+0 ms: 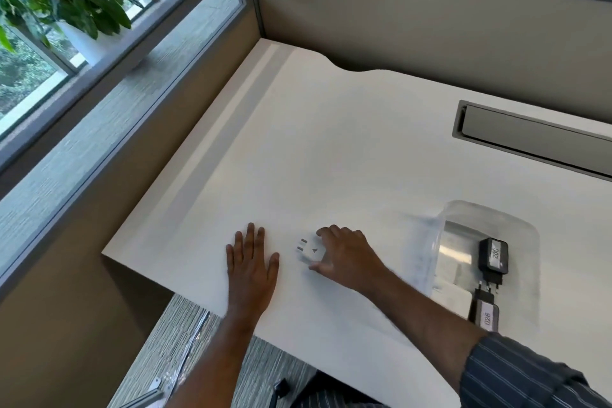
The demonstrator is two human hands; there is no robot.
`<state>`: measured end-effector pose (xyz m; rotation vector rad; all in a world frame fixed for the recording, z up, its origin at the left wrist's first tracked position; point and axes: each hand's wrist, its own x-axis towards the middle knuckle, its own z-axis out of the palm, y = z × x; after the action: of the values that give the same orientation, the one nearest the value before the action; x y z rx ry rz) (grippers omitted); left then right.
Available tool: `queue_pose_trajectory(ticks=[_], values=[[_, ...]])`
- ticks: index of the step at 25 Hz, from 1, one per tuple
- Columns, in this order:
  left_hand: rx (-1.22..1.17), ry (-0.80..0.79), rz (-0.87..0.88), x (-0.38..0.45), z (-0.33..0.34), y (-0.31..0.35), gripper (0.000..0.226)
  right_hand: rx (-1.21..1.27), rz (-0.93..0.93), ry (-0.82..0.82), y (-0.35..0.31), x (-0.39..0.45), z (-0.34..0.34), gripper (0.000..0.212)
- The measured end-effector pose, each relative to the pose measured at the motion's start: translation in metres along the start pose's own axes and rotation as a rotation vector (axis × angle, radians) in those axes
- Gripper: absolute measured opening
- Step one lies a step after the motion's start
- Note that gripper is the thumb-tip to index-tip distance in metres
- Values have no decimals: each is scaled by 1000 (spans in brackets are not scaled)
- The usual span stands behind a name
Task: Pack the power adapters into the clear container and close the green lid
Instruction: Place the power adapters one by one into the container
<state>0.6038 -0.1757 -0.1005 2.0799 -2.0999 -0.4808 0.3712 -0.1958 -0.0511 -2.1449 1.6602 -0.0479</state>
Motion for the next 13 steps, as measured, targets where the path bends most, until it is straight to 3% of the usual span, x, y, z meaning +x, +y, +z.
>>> queue_pose_trajectory(ticks=[5, 8, 13], values=[[3, 13, -7, 3, 1, 1, 73, -103, 10, 12, -6, 10, 7, 54], [28, -6, 23, 5, 1, 2, 73, -1, 20, 28, -3, 6, -5, 48], [88, -42, 165, 22, 6, 18, 71, 171, 49, 257, 17, -34, -50, 42]])
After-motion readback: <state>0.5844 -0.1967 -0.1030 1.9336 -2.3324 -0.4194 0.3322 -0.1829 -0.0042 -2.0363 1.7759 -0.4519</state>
